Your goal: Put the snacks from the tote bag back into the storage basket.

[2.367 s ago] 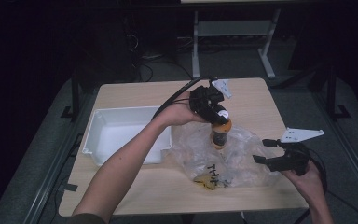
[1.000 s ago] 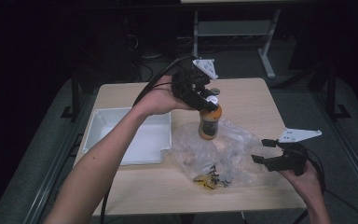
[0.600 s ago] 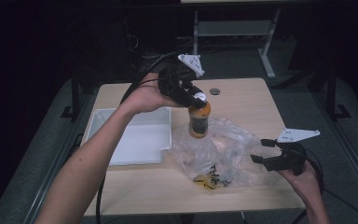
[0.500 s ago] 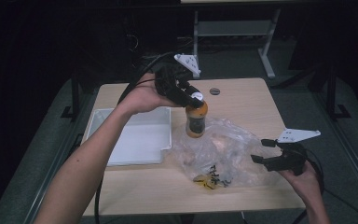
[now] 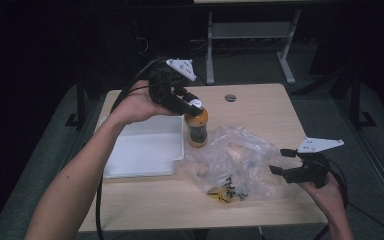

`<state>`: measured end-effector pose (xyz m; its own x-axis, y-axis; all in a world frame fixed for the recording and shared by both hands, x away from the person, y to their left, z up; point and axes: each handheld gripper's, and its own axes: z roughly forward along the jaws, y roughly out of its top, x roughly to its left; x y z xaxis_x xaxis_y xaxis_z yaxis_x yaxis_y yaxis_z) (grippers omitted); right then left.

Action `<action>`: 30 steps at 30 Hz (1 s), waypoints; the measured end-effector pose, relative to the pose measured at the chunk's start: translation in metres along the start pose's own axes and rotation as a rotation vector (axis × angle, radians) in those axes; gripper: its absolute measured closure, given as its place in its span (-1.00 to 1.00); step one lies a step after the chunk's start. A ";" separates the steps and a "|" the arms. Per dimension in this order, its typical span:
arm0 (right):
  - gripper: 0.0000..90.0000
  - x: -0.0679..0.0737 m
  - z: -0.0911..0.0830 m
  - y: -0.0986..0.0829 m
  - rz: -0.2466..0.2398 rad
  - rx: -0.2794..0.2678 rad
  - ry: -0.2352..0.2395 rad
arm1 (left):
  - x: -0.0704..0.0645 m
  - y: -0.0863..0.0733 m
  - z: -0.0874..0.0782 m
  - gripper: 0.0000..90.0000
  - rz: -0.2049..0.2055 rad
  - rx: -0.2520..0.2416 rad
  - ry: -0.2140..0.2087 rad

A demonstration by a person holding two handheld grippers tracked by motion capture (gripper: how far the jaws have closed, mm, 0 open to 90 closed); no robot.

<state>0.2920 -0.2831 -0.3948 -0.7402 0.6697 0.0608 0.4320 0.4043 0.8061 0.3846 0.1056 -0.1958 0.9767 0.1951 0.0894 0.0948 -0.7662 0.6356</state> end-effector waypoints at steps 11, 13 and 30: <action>-0.48 0.000 0.000 -0.001 0.001 0.003 -0.008 | 0.003 -0.026 -0.010 0.31 -0.032 -0.005 0.015; -0.48 0.000 0.000 -0.001 -0.001 0.006 -0.008 | 0.004 -0.031 -0.014 0.31 -0.039 -0.012 0.021; -0.47 0.002 0.000 0.000 0.001 0.008 -0.010 | 0.008 -0.063 -0.027 0.31 -0.088 -0.002 0.050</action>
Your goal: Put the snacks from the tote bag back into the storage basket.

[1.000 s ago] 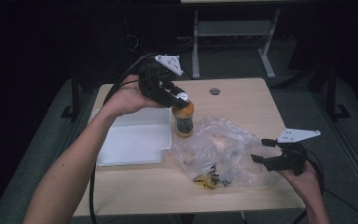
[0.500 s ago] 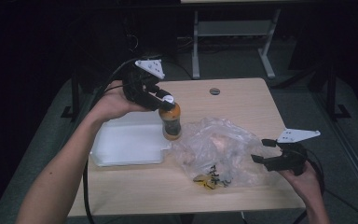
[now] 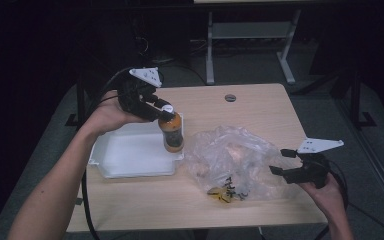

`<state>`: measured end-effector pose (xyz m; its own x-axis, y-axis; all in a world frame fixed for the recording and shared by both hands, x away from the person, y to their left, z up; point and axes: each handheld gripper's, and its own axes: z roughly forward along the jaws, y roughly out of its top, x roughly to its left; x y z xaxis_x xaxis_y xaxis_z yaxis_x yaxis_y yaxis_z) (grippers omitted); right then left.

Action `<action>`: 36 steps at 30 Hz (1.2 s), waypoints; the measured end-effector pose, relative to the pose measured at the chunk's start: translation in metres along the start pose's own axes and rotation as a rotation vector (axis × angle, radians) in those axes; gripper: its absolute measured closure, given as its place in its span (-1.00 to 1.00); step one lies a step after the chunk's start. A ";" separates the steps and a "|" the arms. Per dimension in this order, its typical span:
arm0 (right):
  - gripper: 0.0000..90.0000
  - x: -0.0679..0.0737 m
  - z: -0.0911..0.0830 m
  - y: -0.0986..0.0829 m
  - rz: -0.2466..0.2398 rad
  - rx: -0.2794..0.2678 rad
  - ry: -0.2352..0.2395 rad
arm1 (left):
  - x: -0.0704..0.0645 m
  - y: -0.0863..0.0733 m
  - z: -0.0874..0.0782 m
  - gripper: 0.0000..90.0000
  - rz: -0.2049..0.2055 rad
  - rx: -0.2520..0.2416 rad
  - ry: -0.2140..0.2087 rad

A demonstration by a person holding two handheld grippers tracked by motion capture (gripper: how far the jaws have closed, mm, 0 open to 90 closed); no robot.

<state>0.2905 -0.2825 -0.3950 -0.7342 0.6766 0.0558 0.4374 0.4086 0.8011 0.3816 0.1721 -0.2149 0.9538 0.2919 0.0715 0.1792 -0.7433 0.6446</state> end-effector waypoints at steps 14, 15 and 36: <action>-0.47 0.000 0.000 0.001 -0.004 0.001 -0.002 | 0.008 -0.018 0.002 0.31 -0.027 0.029 0.021; -0.47 0.000 0.000 0.001 -0.001 0.001 -0.001 | 0.008 -0.020 0.003 0.31 -0.029 0.026 0.024; -0.47 0.001 -0.002 0.001 -0.006 0.000 -0.005 | 0.014 -0.047 0.030 0.31 -0.056 0.037 -0.002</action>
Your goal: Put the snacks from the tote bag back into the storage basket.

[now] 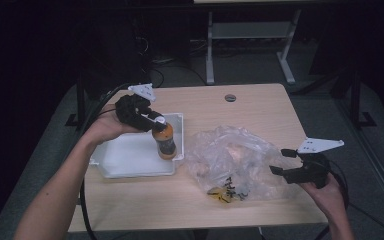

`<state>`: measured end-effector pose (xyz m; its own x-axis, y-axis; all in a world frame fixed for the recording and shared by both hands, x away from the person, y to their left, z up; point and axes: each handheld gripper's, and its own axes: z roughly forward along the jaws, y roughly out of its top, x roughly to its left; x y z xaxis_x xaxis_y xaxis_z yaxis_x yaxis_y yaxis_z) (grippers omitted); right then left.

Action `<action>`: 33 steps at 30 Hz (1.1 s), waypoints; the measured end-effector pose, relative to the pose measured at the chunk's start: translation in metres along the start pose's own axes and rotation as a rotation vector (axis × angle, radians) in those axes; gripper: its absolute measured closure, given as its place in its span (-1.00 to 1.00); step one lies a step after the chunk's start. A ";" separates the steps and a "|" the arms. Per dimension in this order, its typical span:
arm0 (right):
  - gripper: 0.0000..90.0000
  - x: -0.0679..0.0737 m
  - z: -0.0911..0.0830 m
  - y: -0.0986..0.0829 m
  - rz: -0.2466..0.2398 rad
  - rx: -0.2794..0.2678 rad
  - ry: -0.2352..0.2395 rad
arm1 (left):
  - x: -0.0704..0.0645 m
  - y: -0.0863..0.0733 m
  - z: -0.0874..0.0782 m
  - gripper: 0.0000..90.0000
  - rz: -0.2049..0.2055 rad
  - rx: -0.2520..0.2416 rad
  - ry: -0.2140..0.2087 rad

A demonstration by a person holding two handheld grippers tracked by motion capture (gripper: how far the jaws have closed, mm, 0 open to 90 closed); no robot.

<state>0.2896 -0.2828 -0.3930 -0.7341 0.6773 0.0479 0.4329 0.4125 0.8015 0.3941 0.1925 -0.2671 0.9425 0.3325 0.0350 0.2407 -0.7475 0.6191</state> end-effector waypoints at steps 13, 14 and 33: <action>-0.47 -0.001 -0.001 -0.002 0.003 0.000 0.001 | 0.004 -0.016 0.024 0.31 -0.008 0.009 -0.028; -0.47 -0.001 -0.001 -0.002 0.002 0.000 0.001 | 0.003 -0.017 0.025 0.31 -0.011 0.010 -0.031; -0.47 0.000 -0.002 -0.003 0.010 0.001 -0.001 | 0.006 -0.021 0.036 0.31 0.002 0.032 -0.029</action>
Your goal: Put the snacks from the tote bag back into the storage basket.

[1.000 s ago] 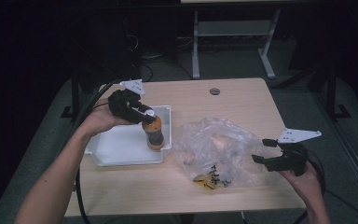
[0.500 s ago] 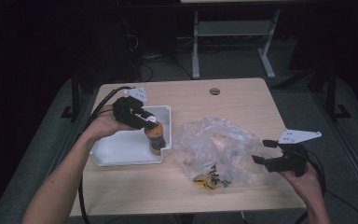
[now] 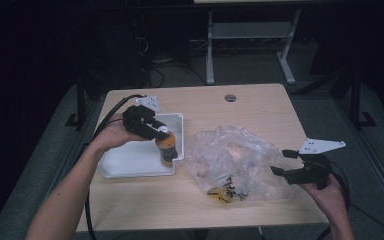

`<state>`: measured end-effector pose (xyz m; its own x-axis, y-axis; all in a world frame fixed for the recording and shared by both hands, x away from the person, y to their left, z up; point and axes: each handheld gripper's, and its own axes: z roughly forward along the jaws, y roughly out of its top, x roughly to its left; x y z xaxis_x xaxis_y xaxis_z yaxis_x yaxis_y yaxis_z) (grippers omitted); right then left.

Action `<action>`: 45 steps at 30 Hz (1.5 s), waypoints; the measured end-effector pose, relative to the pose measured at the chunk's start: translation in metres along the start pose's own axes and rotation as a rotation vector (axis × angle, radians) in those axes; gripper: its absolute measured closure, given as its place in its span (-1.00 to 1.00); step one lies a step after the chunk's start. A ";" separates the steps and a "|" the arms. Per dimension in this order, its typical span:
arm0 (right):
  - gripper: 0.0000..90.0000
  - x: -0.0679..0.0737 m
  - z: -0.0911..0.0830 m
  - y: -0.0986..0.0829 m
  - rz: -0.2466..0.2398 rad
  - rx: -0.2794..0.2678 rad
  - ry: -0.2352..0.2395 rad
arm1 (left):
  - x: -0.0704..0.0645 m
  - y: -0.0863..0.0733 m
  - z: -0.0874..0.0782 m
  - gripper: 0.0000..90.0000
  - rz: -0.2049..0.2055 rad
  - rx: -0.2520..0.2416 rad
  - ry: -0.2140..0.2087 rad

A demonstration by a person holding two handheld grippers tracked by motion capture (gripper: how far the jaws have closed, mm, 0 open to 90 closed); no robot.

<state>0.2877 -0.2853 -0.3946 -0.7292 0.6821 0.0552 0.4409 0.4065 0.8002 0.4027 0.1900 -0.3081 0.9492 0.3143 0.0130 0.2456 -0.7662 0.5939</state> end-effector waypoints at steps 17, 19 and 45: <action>-0.47 0.001 0.003 -0.001 -0.007 0.011 0.002 | 0.000 -0.008 0.004 0.31 -0.011 -0.022 -0.017; -0.47 0.002 0.004 -0.001 -0.004 0.013 0.005 | 0.000 -0.008 0.004 0.31 -0.011 -0.021 -0.015; -0.48 0.004 0.006 0.000 -0.006 0.020 0.008 | -0.003 -0.014 0.001 0.08 -0.058 -0.024 -0.013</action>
<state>0.2878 -0.2792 -0.3978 -0.7359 0.6749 0.0547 0.4463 0.4228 0.7887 0.3969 0.1991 -0.3171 0.9362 0.3499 -0.0327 0.2954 -0.7330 0.6128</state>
